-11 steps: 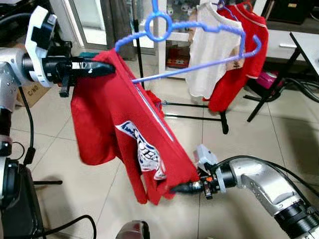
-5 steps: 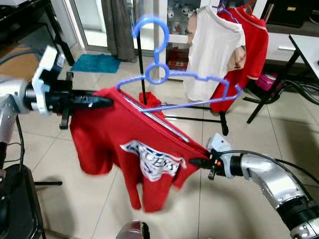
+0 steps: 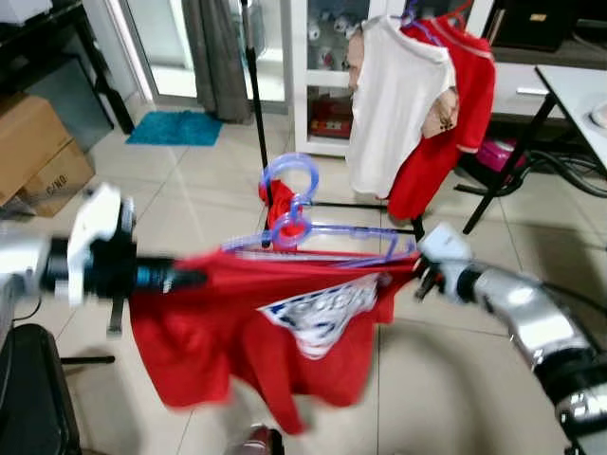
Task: Hang hanger
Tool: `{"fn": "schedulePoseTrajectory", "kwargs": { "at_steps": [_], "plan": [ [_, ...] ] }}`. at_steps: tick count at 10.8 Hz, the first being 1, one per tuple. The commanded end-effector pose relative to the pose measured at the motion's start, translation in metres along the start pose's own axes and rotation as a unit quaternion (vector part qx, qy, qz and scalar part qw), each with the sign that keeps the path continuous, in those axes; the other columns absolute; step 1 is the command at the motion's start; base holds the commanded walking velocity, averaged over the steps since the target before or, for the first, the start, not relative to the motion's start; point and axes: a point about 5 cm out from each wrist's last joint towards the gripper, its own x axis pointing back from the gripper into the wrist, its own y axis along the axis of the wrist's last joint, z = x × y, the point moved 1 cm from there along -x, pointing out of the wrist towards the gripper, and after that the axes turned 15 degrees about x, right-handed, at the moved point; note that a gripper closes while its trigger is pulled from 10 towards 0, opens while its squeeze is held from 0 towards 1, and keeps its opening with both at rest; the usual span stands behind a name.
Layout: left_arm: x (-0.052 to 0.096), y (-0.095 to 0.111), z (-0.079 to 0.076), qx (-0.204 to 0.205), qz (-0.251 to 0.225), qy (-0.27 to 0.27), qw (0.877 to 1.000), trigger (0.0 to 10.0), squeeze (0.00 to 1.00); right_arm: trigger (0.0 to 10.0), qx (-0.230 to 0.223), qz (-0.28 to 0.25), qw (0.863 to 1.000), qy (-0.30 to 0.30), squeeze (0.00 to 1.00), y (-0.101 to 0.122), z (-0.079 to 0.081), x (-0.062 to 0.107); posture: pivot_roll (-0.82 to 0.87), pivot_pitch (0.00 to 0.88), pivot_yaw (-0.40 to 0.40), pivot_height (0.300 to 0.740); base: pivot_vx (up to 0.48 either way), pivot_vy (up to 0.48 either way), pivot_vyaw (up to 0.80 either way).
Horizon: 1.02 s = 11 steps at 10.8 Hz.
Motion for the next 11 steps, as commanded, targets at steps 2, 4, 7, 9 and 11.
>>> {"fn": "schedulePoseTrajectory", "kwargs": {
  "at_steps": [2,4,7,9,11],
  "plan": [
    [0.022,0.004,-0.005,-0.012,0.005,0.043,0.999,0.0,0.00,0.0,-0.015,0.061,0.996,-0.059,0.00,-0.026,-0.026,0.018,0.05,0.000,0.065,0.740,0.000,0.000,0.00],
    [0.028,-0.015,-0.002,-0.022,0.071,0.078,0.994,0.0,0.00,0.0,-0.010,0.059,0.996,-0.067,0.00,-0.024,-0.031,0.017,0.05,0.001,0.059,0.740,0.000,0.000,0.00],
    [0.021,-0.018,0.008,-0.065,0.074,0.131,0.986,0.0,0.00,0.0,0.012,0.032,0.997,-0.063,0.00,-0.010,-0.036,0.013,0.06,0.000,0.054,0.740,0.000,0.000,0.00],
    [-0.001,-0.020,0.010,-0.076,0.057,0.112,0.989,0.0,0.00,0.0,0.055,-0.010,0.998,-0.038,0.00,0.015,-0.032,0.009,0.05,0.000,0.054,0.740,0.000,0.000,0.00],
    [-0.027,-0.032,0.020,-0.079,0.066,0.108,0.989,0.0,0.00,0.0,0.087,-0.053,0.995,0.009,0.00,0.045,-0.016,0.009,0.04,0.000,0.060,0.740,0.000,0.000,0.00]
  ]
}}
